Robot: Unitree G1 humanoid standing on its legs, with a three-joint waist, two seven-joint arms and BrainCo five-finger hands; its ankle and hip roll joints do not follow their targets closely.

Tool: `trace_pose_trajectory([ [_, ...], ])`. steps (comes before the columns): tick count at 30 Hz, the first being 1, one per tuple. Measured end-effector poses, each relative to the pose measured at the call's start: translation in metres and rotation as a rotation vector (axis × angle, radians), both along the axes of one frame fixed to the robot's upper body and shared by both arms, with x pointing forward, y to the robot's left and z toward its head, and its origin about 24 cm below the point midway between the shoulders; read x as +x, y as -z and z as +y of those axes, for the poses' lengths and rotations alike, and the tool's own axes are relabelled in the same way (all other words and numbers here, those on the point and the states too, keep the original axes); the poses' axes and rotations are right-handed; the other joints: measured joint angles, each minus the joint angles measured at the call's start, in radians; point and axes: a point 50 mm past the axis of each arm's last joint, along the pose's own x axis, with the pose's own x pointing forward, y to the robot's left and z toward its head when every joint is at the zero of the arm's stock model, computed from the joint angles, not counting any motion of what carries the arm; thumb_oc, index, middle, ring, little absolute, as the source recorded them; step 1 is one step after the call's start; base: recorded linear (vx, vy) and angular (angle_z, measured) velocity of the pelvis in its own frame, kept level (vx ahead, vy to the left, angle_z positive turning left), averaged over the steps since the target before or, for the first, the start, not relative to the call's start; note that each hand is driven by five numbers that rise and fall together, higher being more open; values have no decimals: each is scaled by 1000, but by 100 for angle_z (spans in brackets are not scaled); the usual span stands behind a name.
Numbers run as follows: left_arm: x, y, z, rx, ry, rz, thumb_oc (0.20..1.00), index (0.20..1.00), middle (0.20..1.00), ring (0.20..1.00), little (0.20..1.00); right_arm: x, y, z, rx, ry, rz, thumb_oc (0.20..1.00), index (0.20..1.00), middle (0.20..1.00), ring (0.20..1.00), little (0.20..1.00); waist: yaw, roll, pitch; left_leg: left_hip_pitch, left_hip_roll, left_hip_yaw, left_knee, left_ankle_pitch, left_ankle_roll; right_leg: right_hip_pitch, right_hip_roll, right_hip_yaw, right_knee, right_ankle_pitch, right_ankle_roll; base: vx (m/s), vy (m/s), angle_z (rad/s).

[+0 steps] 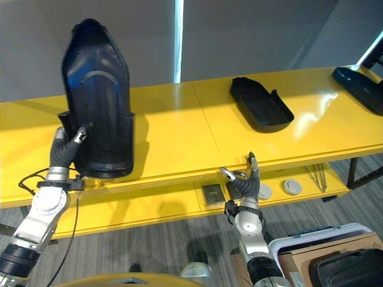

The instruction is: Move parts from the plastic box to the shelf.

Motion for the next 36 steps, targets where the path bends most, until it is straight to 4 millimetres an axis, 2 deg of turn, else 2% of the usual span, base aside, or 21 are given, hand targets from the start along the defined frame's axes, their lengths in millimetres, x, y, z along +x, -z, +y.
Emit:
trace_pose_trajectory([
  [2,-1,4,0,-6,-7,20,200,200,200,200,200,0,0,2,-9,-12,4,1000,1000,1000,1000,1000,-4,-2,-9,4,1,0,0,1,1,2,4,3,0,1,0,36,32,-4],
  [7,1,17,0,-27,-10,89,200,200,200,200,200,0,2,5,-36,-35,21,1000,1000,1000,1000,1000,-10,19,-27,4,16,2,-6,-1,-1,0,21,7,0,3,-3,14,14,-4],
  [10,1,21,0,-32,-16,110,200,200,200,200,200,-1,6,5,-37,-29,46,1000,1000,1000,1000,1000,-10,18,-47,-5,25,7,-6,-4,-5,-15,31,10,0,2,-6,3,2,-4],
  [12,1,22,-1,-32,-12,115,200,200,200,200,200,-3,15,0,-52,-1,89,1000,1000,1000,1000,1000,-4,2,-61,-11,30,19,-6,1,-10,-26,36,14,0,7,-10,-13,2,-7],
  [15,1,23,-1,-48,-13,126,200,200,200,200,200,-4,17,-3,-58,15,99,1000,1000,1000,1000,1000,-2,-19,-59,-23,29,23,-6,2,-6,-34,32,14,0,8,-6,-35,-3,-1],
  [21,0,31,3,-68,-27,172,200,200,200,200,200,-6,11,-3,-94,-3,70,1000,1000,1000,1000,1000,-4,-29,-44,-34,30,24,-6,12,-11,-45,36,13,0,20,-13,-3,-13,0],
  [23,-1,33,2,-64,-13,182,200,200,200,200,200,-14,6,-1,-118,-28,43,1000,1000,1000,1000,1000,-4,-28,-25,-26,33,27,-5,12,-12,-38,38,14,0,21,-14,4,-31,-3],
  [25,-1,33,3,-65,-12,183,200,200,200,200,200,-36,12,-1,-146,-39,79,1000,1000,1000,1000,1000,-12,-23,-9,-15,35,30,-6,10,-13,-29,43,19,2,20,-13,-5,-21,-9],
  [26,-2,33,5,-67,-21,183,200,200,200,200,200,-43,8,1,-151,-52,64,1000,1000,1000,1000,1000,-21,-23,-3,-11,36,32,-6,10,-13,-29,45,25,4,21,-14,-10,-9,-24],
  [28,-2,33,9,-70,-33,189,200,200,200,200,200,-46,-32,7,-192,-96,-107,1000,1000,1000,1000,1000,-51,-22,12,-1,39,53,-6,9,-14,-30,47,41,2,25,-16,-11,17,-28],
  [29,-2,33,8,-70,-30,190,200,200,200,200,200,-43,-48,7,-219,-102,-197,1000,1000,1000,1000,1000,-66,-30,11,2,45,58,-6,5,-16,-29,51,44,0,23,-15,-11,23,-24],
  [31,-2,35,8,-78,-33,197,200,200,200,200,200,-44,-82,-1,-255,-46,-358,1000,1000,1000,1000,1000,-81,-26,13,9,51,81,-7,-2,-11,-35,57,66,0,21,-13,-7,36,-31],
  [33,-3,36,7,-85,-33,203,200,200,200,200,200,-47,-76,-13,-249,39,-322,1000,1000,1000,1000,1000,-94,-26,9,14,50,90,-6,0,-11,-45,63,86,0,28,-14,-4,42,-24],
  [34,-5,39,8,-89,-40,215,200,200,200,200,200,-55,-61,-23,-235,96,-245,1000,1000,1000,1000,1000,-98,-20,7,15,50,97,-6,0,-11,-49,64,89,0,31,-16,10,22,-18],
  [36,-10,44,9,-99,-48,238,200,200,200,200,200,-66,-14,-41,-197,182,5,1000,1000,1000,1000,1000,-98,-17,6,10,54,107,-7,-1,-12,-49,63,92,0,31,-17,20,-4,-9],
])
